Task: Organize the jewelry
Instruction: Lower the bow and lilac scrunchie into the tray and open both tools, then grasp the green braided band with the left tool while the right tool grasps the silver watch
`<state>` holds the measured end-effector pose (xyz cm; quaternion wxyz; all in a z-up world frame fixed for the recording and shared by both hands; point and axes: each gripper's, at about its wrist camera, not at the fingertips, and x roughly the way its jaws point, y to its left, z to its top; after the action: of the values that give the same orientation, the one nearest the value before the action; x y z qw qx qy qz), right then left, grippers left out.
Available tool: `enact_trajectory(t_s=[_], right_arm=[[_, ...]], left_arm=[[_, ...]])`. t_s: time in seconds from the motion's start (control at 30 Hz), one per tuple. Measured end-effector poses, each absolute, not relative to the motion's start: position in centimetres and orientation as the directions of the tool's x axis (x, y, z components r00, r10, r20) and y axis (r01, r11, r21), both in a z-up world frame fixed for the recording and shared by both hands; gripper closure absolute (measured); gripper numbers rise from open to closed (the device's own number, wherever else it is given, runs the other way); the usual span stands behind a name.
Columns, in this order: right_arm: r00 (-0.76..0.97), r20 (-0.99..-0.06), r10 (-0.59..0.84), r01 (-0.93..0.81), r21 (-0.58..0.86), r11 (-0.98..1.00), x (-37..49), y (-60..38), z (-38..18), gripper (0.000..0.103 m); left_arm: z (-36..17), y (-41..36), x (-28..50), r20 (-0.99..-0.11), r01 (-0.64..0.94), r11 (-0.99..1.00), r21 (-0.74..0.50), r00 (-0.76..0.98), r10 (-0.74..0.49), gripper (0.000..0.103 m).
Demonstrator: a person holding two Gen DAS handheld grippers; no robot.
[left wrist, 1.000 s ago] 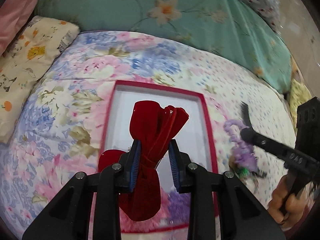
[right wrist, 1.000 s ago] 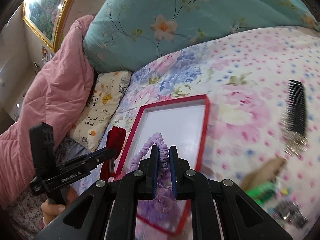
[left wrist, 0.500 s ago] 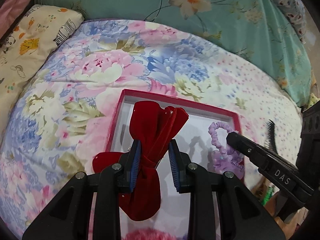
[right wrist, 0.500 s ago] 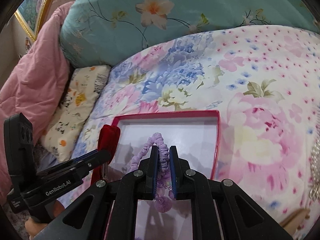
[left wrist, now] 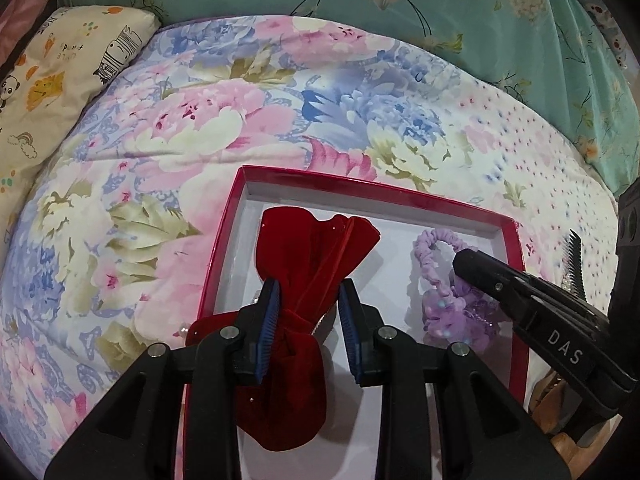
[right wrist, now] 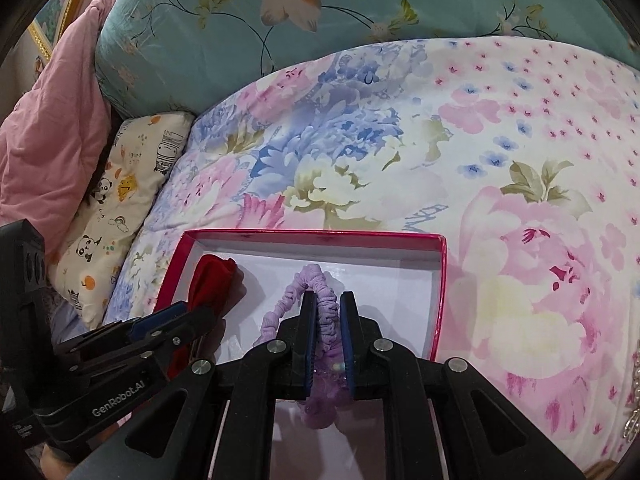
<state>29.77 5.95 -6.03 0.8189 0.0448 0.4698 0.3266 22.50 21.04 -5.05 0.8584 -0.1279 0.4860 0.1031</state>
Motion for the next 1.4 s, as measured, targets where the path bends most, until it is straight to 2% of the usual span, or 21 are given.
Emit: enact_trajectory(t_s=[0.17, 0.27, 0.3, 0.33, 0.5, 0.57, 0.63, 0.8, 0.9, 1.4], right_arm=[[0.337, -0.744, 0.577, -0.499, 0.378, 0.78, 29.8, 6.3, -5.9, 0.086], [0.326, -0.737, 0.593, -0.493, 0.402, 0.771, 29.8, 6.0, -5.7, 0.073], [0.327, -0.734, 0.596, -0.49, 0.407, 0.77, 29.8, 5.8, -5.5, 0.068], [0.328, -0.73, 0.6, -0.488, 0.412, 0.769, 29.7, 5.7, -5.3, 0.065], [0.334, -0.697, 0.634, -0.475, 0.457, 0.752, 29.1, 3.9, -3.7, 0.065], [0.341, -0.68, 0.649, -0.47, 0.475, 0.744, 28.8, 3.0, -3.0, 0.062], [0.351, -0.658, 0.667, -0.468, 0.493, 0.733, 28.1, 1.7, -2.0, 0.055], [0.373, -0.628, 0.682, -0.449, 0.521, 0.726, 26.5, -2.2, -0.6, 0.052], [0.385, -0.632, 0.673, -0.425, 0.526, 0.737, 25.4, -5.1, -0.5, 0.049], [0.465, -0.664, 0.586, -0.27, 0.524, 0.808, 20.2, -18.8, -1.2, 0.045]], left_arm=[[-5.2, 21.0, 22.5, -0.866, -0.299, 0.947, -0.118, 0.498, 0.049, 0.069], [-5.2, 21.1, 22.4, -0.871, -0.301, 0.944, -0.136, 0.49, 0.031, 0.05], [-5.1, 21.2, 22.4, -0.876, -0.309, 0.942, -0.131, 0.481, 0.036, 0.039], [-5.1, 21.1, 22.3, -0.876, -0.313, 0.941, -0.124, 0.48, 0.044, 0.036], [-3.6, 21.1, 20.9, -0.863, -0.317, 0.937, -0.143, 0.503, 0.039, 0.035], [-3.0, 21.0, 20.4, -0.857, -0.316, 0.937, -0.15, 0.514, 0.036, 0.033], [-2.2, 20.7, 19.6, -0.847, -0.313, 0.936, -0.162, 0.53, 0.031, 0.031], [-0.6, 19.7, 17.5, -0.83, -0.305, 0.933, -0.191, 0.558, 0.012, 0.03], [-0.1, 19.0, 16.3, -0.821, -0.294, 0.93, -0.219, 0.571, -0.014, 0.027], [0.5, 12.2, 11.7, -0.813, -0.194, 0.937, -0.29, 0.567, -0.134, 0.027]])
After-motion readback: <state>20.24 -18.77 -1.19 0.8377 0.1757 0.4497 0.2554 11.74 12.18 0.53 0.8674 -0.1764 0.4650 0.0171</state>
